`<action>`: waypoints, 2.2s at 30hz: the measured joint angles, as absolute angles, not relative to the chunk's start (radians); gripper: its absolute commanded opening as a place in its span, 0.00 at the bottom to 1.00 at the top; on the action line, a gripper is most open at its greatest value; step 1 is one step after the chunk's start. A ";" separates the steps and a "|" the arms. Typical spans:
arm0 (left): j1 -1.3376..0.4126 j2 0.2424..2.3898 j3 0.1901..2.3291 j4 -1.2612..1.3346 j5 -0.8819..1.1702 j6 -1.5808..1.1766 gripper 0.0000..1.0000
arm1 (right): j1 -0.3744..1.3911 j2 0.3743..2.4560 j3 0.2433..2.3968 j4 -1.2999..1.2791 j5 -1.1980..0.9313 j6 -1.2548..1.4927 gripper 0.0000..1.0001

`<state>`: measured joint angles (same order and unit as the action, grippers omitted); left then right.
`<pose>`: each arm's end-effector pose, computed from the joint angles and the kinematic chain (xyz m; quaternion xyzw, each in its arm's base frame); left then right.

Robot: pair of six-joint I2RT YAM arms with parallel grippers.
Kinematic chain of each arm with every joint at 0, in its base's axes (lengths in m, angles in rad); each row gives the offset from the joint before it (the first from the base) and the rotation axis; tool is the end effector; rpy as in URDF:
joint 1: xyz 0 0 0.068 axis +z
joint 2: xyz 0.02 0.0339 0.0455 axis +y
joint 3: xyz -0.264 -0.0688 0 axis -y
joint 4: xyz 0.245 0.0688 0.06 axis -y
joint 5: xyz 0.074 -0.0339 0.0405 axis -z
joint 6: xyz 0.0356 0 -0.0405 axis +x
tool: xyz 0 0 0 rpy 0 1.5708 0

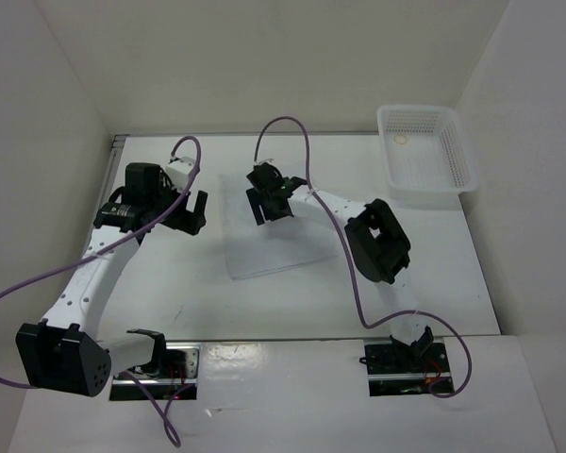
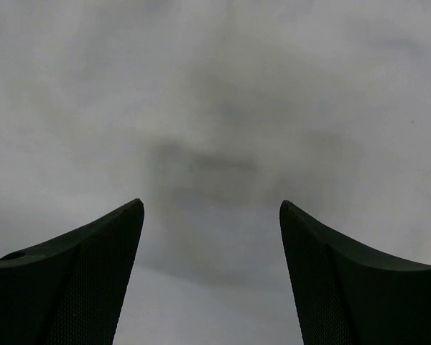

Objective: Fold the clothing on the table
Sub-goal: Flatten the skirt out

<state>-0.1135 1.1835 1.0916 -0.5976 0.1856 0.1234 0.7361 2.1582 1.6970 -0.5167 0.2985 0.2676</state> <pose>0.2515 -0.0353 0.3259 0.1457 0.8896 -0.0817 0.4251 0.3574 0.3097 0.1884 -0.1773 0.9300 0.0143 0.3217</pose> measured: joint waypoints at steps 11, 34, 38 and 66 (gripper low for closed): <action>-0.113 1.184 1.092 -0.597 0.180 0.123 1.00 | 0.722 2.322 2.005 -0.519 0.296 0.264 0.81; -0.113 1.184 1.092 -0.597 0.181 0.123 1.00 | 0.608 2.412 1.998 -0.525 0.263 0.292 0.81; -0.113 1.184 1.092 -0.597 0.181 0.123 1.00 | 0.581 2.393 1.967 -0.511 0.221 0.315 0.81; -0.113 1.184 1.090 -0.595 0.188 0.124 1.00 | 0.680 2.080 1.480 -0.461 0.225 0.394 0.78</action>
